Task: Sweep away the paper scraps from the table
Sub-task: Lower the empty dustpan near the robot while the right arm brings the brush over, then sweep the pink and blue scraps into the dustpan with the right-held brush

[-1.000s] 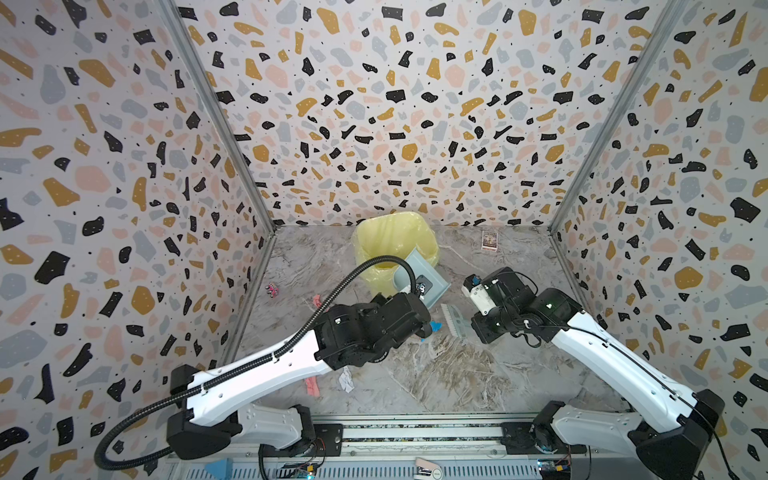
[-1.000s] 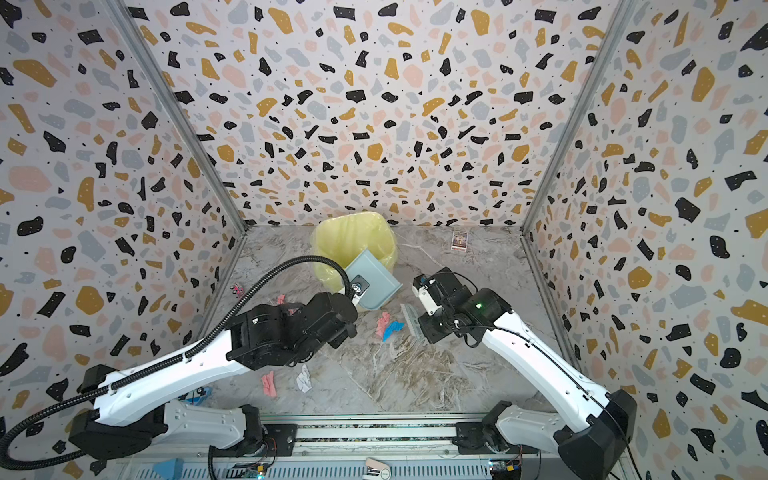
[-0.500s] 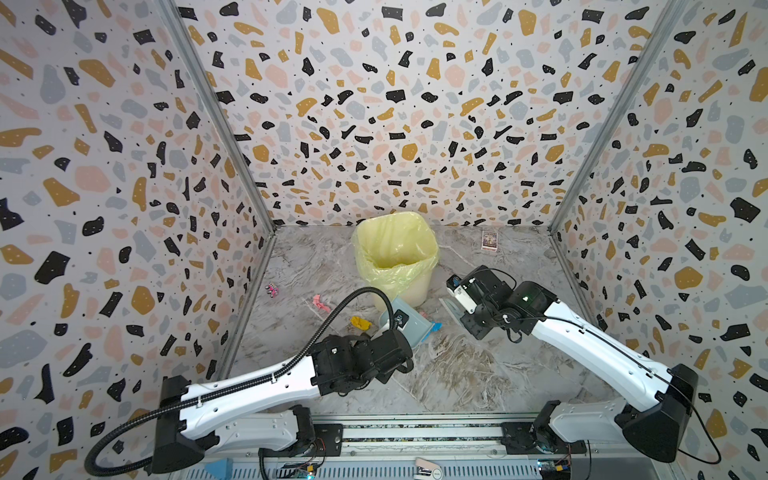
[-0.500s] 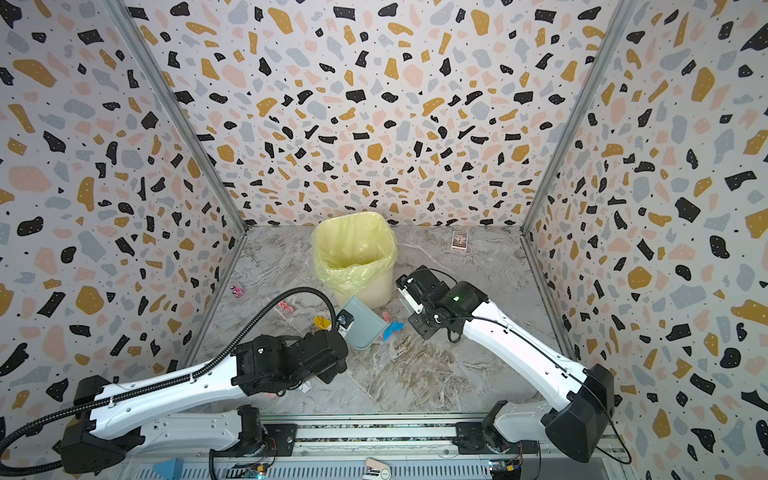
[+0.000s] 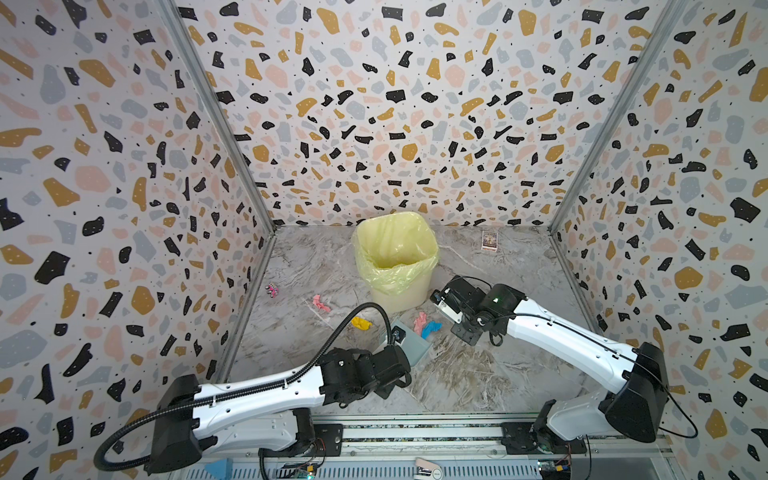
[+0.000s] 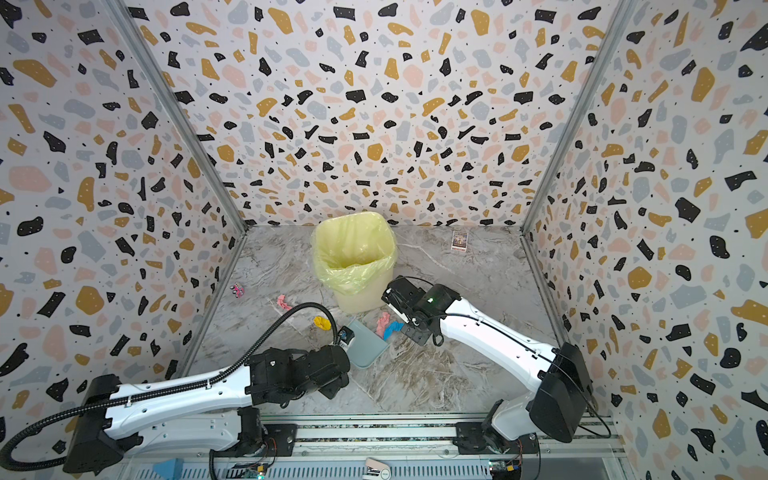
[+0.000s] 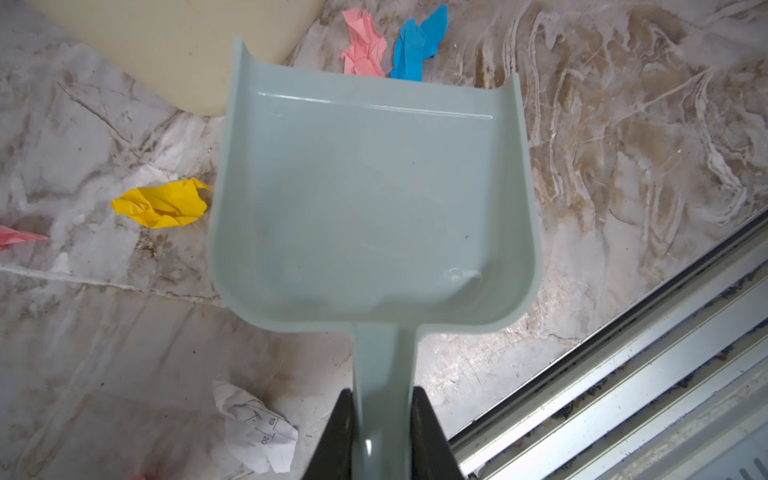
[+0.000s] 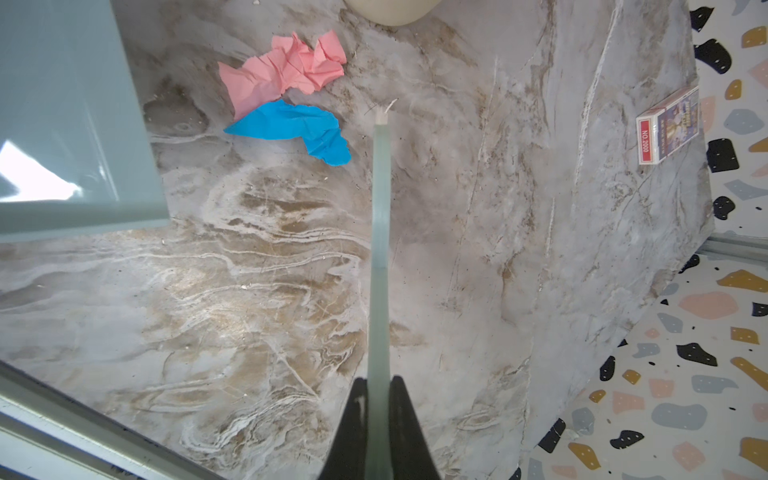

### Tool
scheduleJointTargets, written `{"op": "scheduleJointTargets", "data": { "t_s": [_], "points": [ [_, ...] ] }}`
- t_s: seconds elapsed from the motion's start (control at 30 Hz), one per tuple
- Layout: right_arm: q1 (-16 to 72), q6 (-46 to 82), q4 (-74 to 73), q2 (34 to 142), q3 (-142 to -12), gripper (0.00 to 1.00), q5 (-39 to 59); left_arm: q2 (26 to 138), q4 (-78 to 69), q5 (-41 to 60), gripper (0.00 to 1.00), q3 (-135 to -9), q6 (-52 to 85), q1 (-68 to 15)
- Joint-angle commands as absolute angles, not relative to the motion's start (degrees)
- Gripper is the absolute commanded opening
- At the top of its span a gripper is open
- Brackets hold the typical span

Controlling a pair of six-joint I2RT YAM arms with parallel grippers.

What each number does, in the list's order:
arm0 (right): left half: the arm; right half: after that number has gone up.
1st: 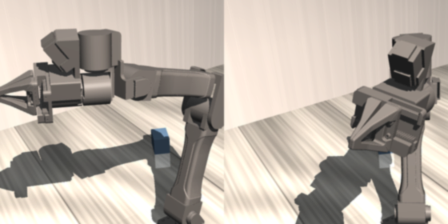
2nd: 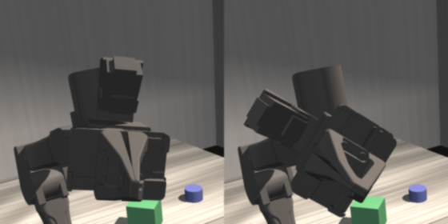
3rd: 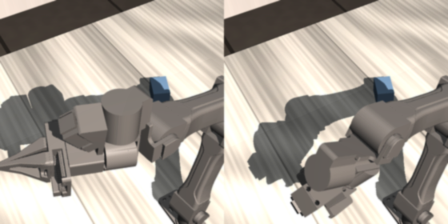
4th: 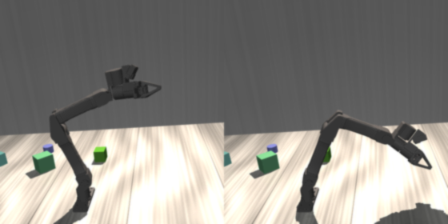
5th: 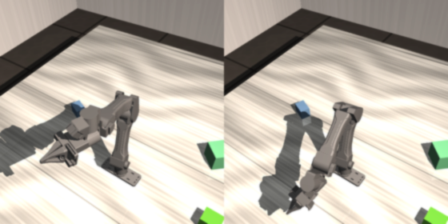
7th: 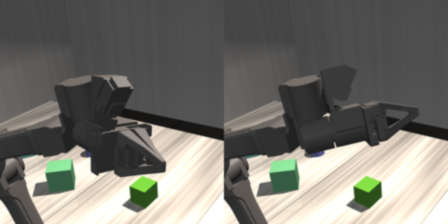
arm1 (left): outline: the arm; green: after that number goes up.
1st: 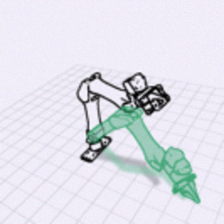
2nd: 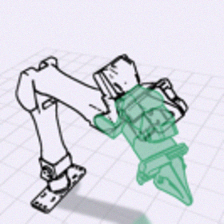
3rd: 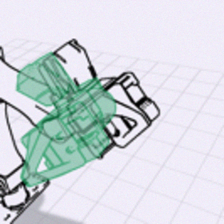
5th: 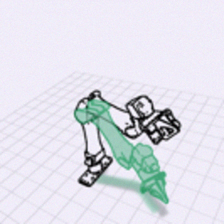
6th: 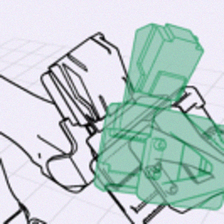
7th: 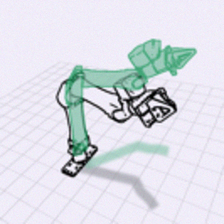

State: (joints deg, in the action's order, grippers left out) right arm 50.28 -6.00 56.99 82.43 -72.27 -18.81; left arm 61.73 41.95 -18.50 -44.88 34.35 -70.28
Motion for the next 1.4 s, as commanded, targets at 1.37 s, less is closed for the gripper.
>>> {"op": "scheduleJointTargets", "data": {
  "t_s": [1.37],
  "points": [
    [59.6, -11.1, 60.3, 92.6, -77.9, 0.00, -25.5, 63.7, 34.2, -14.6, 0.00, -34.7, 42.2, -72.6]
  ]
}}
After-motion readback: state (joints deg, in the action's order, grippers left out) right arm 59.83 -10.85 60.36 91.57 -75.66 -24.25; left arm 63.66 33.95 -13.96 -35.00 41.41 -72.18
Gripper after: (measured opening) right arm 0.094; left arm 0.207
